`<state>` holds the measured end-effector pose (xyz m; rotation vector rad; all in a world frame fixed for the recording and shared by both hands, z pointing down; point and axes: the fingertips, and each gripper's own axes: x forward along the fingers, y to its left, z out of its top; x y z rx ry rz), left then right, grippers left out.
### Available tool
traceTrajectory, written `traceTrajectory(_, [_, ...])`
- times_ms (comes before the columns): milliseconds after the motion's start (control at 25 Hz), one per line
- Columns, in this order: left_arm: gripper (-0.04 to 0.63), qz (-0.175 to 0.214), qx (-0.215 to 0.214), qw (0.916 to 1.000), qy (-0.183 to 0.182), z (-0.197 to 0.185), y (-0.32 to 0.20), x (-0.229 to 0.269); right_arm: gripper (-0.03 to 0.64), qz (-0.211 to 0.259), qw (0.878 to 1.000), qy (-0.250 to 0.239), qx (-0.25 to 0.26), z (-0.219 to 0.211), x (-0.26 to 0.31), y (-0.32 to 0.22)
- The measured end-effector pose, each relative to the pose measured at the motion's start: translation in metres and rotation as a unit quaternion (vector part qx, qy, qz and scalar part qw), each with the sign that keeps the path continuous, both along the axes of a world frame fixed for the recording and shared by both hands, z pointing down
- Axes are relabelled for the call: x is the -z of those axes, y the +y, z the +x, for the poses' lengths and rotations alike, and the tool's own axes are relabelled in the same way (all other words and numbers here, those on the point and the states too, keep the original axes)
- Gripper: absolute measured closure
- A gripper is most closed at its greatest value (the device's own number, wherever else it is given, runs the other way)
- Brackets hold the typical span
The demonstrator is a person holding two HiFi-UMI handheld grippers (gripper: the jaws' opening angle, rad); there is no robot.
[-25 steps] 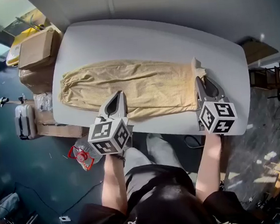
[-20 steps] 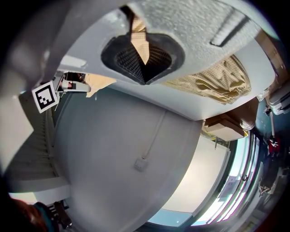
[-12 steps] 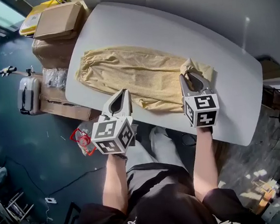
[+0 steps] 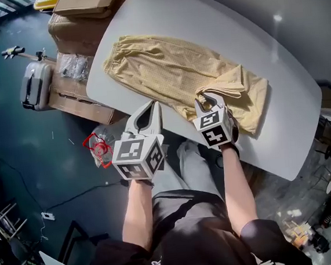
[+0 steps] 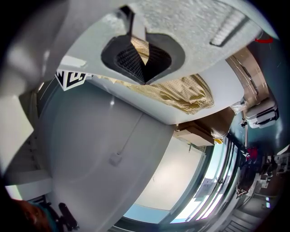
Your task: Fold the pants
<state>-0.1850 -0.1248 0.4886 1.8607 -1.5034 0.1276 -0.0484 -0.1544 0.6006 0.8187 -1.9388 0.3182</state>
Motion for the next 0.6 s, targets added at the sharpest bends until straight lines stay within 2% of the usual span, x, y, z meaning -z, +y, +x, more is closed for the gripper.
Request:
traceTrajectory(120, [0.592,-0.002,0.007,1.0,0.002,-0.007,0.001,-0.002,0.456,-0.025,0.999,-0.023,0.005,-0.011,-0.011,0.01])
traceTrajectory(400, [0.592,0.001,-0.001,1.0,0.004,-0.005,-0.002,-0.001,0.428,-0.022,0.997,-0.07,0.03,-0.028,0.0,0.016])
traceTrajectory(600, [0.592,0.003,-0.011,0.9999,0.005,0.001,-0.006,0.001,0.43,-0.014,0.995,-0.098,-0.015,-0.011,0.013,0.009])
